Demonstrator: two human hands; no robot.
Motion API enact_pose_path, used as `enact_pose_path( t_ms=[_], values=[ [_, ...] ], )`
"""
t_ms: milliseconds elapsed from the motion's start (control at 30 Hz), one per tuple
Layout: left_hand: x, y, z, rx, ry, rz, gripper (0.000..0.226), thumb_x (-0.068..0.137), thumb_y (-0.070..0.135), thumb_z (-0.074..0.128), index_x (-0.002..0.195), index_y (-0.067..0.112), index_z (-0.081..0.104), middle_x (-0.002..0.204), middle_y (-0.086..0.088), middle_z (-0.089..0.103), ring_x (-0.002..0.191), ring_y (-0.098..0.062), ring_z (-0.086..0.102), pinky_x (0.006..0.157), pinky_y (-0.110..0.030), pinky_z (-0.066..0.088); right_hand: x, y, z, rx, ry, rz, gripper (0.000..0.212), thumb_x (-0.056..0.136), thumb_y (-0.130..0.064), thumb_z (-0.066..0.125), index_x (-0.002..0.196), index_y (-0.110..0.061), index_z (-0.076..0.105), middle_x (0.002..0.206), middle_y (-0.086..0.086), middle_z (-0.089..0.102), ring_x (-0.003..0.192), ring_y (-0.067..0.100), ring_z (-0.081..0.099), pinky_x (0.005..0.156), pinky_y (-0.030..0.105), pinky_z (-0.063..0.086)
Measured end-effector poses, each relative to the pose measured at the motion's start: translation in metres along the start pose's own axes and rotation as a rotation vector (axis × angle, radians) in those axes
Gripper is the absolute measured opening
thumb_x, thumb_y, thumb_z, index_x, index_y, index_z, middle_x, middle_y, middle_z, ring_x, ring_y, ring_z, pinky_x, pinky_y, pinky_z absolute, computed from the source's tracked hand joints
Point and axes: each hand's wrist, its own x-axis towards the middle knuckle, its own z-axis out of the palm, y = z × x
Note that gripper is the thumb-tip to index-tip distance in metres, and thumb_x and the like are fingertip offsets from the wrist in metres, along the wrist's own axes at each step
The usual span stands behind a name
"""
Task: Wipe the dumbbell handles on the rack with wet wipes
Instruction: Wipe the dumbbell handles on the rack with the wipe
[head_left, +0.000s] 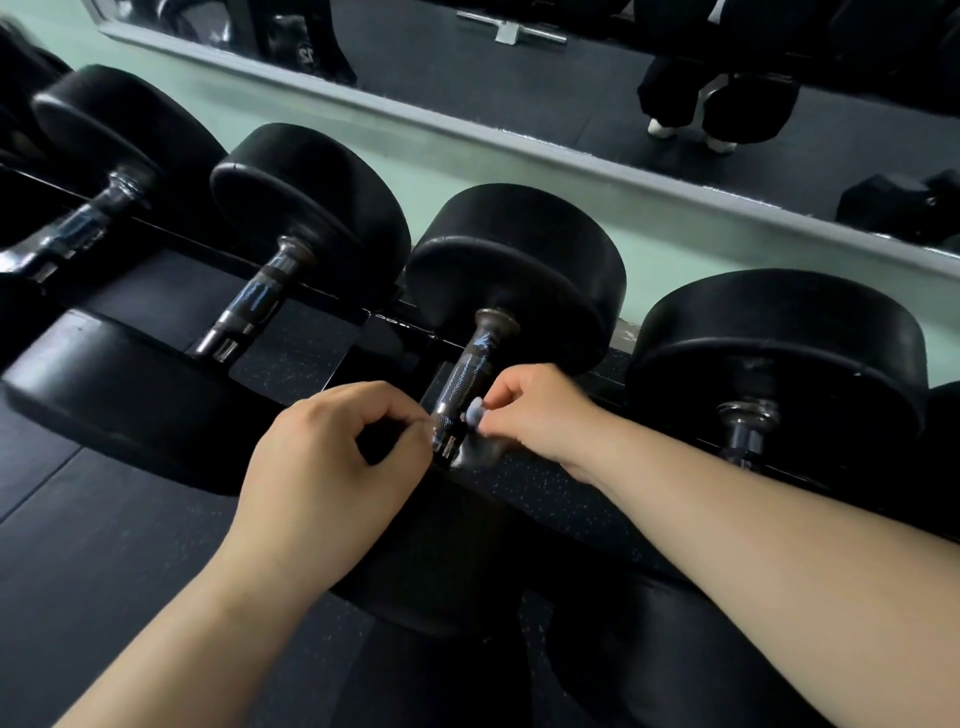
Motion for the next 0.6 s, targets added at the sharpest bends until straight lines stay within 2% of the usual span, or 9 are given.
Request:
enact_pose_path(
  t_ms=[67,100,200,267,367,433,500,600],
  values=[
    [0.001,0.000,0.000,0.005,0.002,-0.003,0.010,0.066,0.036,0.051,0.058,0.039,0.055,0.090,0.038,0.053,0.086,0.011,0.051,0.059,-0.001,0.035,0.003,0.000,-0.003,0.025,0.098,-0.012,0.025,0.078,-0.005,0.061,0.061,-0.019,0.050,0.066,-0.003,0.049,0.066,0.009,0.047,0.062,0.022,0.042],
    [0.001,0.000,0.000,0.008,0.004,-0.001,0.010,0.066,0.036,0.051,0.058,0.039,0.055,0.090,0.038,0.053,0.085,0.011,0.051,0.060,0.001,0.034,0.003,-0.001,-0.003,0.034,0.094,-0.020,0.025,0.078,-0.005,0.061,0.061,-0.018,0.050,0.066,-0.003,0.049,0.067,0.009,0.047,0.064,0.024,0.044],
    [0.000,0.000,0.000,0.018,0.006,0.001,0.011,0.066,0.035,0.051,0.057,0.040,0.054,0.090,0.037,0.054,0.083,0.011,0.052,0.060,0.000,0.035,-0.007,-0.007,0.005,-0.027,-0.110,-0.027,0.028,0.075,0.001,0.061,0.057,-0.017,0.051,0.062,-0.003,0.051,0.063,0.008,0.049,0.063,0.020,0.045],
    [0.000,0.001,0.000,0.027,0.007,0.001,0.011,0.066,0.035,0.051,0.057,0.040,0.053,0.090,0.037,0.053,0.083,0.012,0.052,0.058,-0.001,0.035,-0.012,-0.009,0.009,-0.039,-0.175,-0.024,0.028,0.074,0.001,0.064,0.056,-0.016,0.052,0.062,-0.001,0.054,0.064,0.009,0.052,0.066,0.021,0.047],
    [0.000,0.002,-0.001,0.017,0.015,0.009,0.011,0.066,0.034,0.052,0.057,0.040,0.054,0.090,0.036,0.054,0.084,0.011,0.052,0.060,0.000,0.036,-0.008,-0.008,0.007,0.025,-0.080,-0.016,0.022,0.074,-0.003,0.067,0.060,-0.016,0.055,0.067,0.000,0.057,0.072,0.014,0.056,0.078,0.030,0.051],
    [0.000,0.002,-0.001,0.012,0.020,-0.001,0.013,0.070,0.038,0.055,0.057,0.039,0.055,0.089,0.036,0.054,0.082,0.010,0.053,0.056,-0.004,0.036,-0.004,-0.007,0.004,0.030,-0.026,-0.024,0.020,0.074,-0.004,0.067,0.062,-0.016,0.056,0.067,-0.001,0.057,0.073,0.014,0.057,0.080,0.032,0.052],
    [0.000,0.003,-0.001,0.011,0.024,0.000,0.019,0.076,0.035,0.062,0.058,0.037,0.055,0.089,0.035,0.054,0.082,0.009,0.053,0.056,-0.008,0.034,-0.006,-0.009,0.002,0.017,-0.091,-0.046,0.019,0.076,-0.003,0.065,0.064,-0.015,0.056,0.066,-0.001,0.056,0.067,0.011,0.055,0.076,0.028,0.052],
    [-0.001,0.003,0.000,0.025,0.025,0.013,0.026,0.076,0.020,0.063,0.058,0.038,0.055,0.092,0.036,0.051,0.085,0.008,0.051,0.058,-0.010,0.035,-0.014,-0.013,0.002,-0.019,-0.290,-0.036,0.021,0.079,0.003,0.059,0.066,-0.013,0.056,0.063,0.001,0.055,0.059,0.009,0.053,0.060,0.018,0.051]
  ],
)
